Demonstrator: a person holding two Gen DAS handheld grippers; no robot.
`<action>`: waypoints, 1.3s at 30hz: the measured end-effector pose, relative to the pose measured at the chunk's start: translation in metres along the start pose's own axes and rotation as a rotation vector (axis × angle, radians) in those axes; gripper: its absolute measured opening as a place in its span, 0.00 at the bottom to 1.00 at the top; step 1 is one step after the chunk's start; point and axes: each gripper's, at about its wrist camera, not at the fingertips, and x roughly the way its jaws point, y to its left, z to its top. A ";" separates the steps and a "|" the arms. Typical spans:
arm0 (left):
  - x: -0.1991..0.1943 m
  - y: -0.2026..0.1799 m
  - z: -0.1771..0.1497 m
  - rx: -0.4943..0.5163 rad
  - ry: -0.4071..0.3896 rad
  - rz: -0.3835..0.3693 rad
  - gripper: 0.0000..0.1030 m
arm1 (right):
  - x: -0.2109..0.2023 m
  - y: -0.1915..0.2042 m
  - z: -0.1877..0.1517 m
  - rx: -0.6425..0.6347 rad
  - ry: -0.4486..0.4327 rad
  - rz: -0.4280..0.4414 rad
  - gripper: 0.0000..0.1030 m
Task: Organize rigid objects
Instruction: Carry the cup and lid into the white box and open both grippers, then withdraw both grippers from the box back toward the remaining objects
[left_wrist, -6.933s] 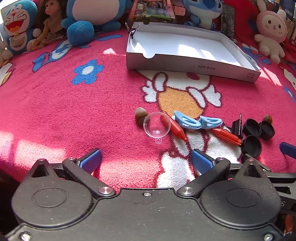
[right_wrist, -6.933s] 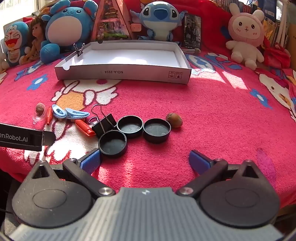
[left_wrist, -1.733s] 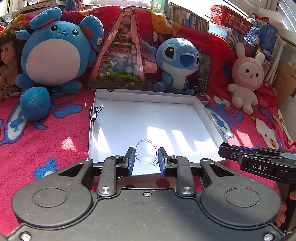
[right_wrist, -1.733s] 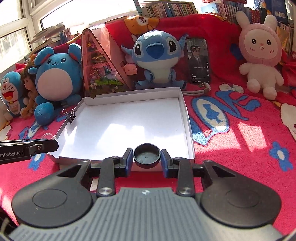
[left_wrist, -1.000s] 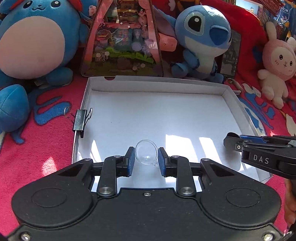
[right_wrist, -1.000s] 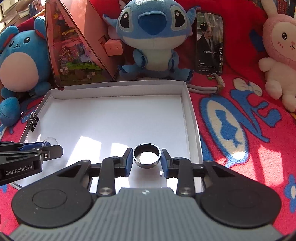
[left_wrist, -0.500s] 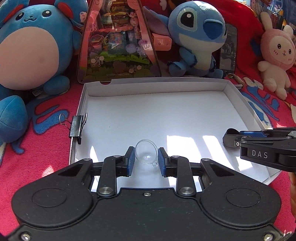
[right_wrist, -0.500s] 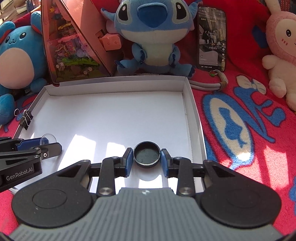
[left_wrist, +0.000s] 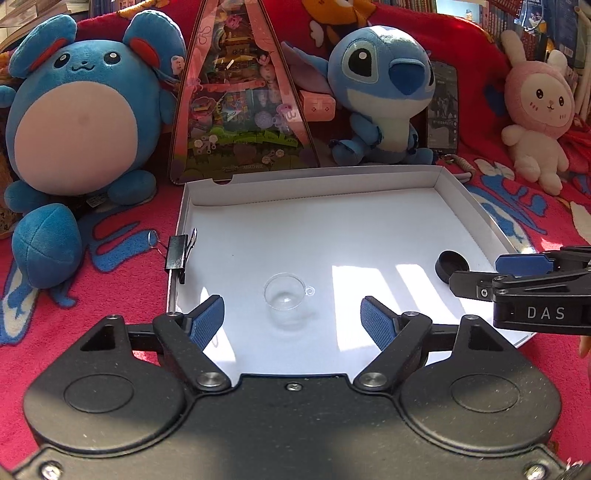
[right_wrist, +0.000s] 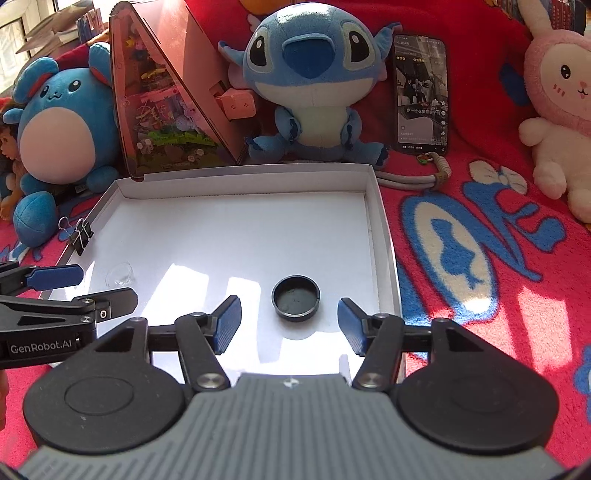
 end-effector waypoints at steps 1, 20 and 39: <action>-0.004 0.000 -0.002 0.002 -0.006 -0.005 0.77 | -0.005 0.001 -0.003 -0.010 -0.013 0.003 0.75; -0.073 -0.002 -0.062 0.009 -0.075 -0.081 0.85 | -0.076 0.022 -0.062 -0.140 -0.201 0.062 1.00; -0.105 -0.012 -0.111 -0.025 -0.088 -0.154 0.85 | -0.109 0.017 -0.119 -0.123 -0.252 0.048 1.00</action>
